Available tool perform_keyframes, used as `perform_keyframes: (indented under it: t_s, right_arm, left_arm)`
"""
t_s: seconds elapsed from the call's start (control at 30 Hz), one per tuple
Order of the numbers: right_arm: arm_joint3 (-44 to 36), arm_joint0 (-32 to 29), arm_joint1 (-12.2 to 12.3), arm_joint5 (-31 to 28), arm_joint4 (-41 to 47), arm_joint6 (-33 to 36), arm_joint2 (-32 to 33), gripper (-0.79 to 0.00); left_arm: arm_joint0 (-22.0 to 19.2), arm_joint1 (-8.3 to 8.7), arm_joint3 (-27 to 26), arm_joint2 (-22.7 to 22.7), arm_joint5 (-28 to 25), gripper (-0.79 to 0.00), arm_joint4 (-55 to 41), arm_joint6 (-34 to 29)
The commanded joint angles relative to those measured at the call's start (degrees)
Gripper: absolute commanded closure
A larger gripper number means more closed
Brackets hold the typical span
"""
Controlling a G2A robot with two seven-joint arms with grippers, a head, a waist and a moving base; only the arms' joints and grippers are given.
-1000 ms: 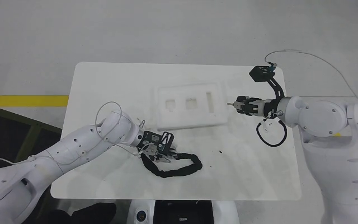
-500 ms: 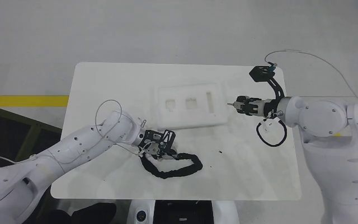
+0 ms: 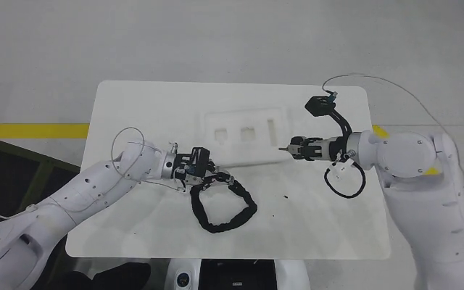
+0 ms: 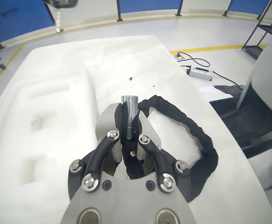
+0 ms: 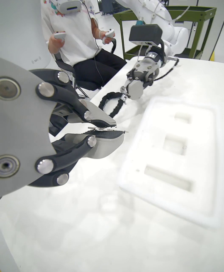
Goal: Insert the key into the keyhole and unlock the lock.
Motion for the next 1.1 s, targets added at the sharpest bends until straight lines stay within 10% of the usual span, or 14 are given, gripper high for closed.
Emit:
perform_keyframes:
  t_s: [0.0,0.6,1.07]
  right_arm:
    - [-0.25,1.31,-0.15,1.29,1.24,1.47,-2.05,0.0]
    - [-1.96,7.98,-2.23,12.15,4.28,-4.12,-16.17,0.0]
    - [-0.62,8.8,-3.01,14.59,4.83,-10.17,-19.97,0.0]
  left_arm:
    - [1.29,0.29,-0.28,-1.1,3.19,0.0,0.68,3.61]
    - [7.65,-1.94,2.61,-6.46,15.47,0.0,-1.52,6.13]
    - [10.45,-3.91,4.29,-9.26,15.19,0.0,-1.95,4.93]
